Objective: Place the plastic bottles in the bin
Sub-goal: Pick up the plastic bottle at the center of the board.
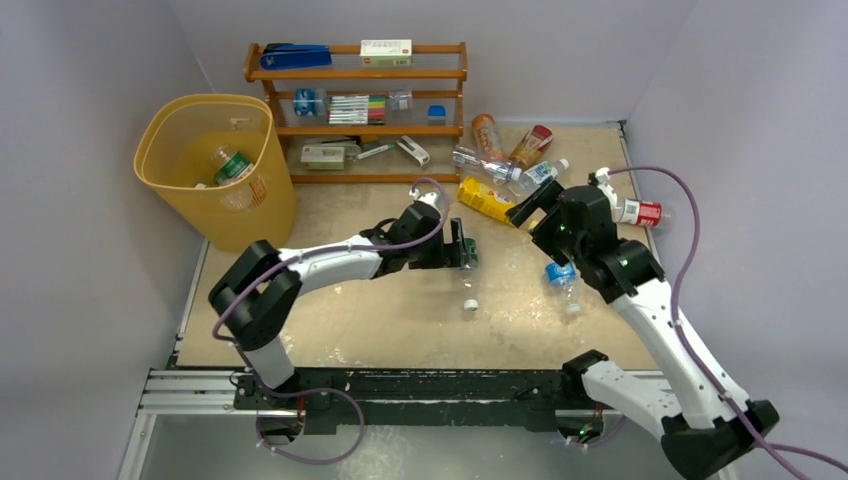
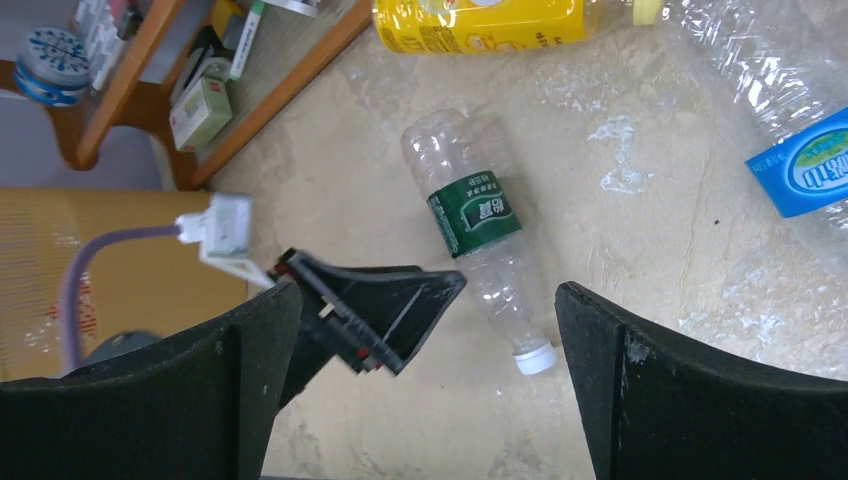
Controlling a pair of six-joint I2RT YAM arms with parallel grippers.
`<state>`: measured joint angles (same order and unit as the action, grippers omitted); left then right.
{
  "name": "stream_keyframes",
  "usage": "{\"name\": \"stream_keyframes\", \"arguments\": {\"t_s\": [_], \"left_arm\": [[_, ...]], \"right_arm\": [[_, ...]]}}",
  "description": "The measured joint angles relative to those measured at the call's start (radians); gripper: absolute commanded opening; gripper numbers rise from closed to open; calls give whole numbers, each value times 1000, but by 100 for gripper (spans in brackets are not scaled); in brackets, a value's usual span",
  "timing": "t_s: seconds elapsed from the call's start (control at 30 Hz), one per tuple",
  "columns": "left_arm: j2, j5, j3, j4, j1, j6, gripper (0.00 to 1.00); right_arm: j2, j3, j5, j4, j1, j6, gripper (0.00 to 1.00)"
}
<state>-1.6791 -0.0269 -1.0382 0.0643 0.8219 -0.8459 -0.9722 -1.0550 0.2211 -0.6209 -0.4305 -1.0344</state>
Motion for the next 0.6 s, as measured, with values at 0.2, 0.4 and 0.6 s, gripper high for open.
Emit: {"name": "stream_keyframes", "arguments": {"t_s": [0.2, 0.4, 0.6], "left_arm": [[-131, -12, -72, -7, 6, 0, 90], [-204, -18, -116, -39, 15, 0, 90], [-249, -17, -159, -49, 26, 5, 58]], "right_arm": [[58, -6, 24, -41, 0, -10, 100], [56, -6, 24, -53, 0, -10, 100], [56, 2, 19, -48, 0, -10, 100]]}}
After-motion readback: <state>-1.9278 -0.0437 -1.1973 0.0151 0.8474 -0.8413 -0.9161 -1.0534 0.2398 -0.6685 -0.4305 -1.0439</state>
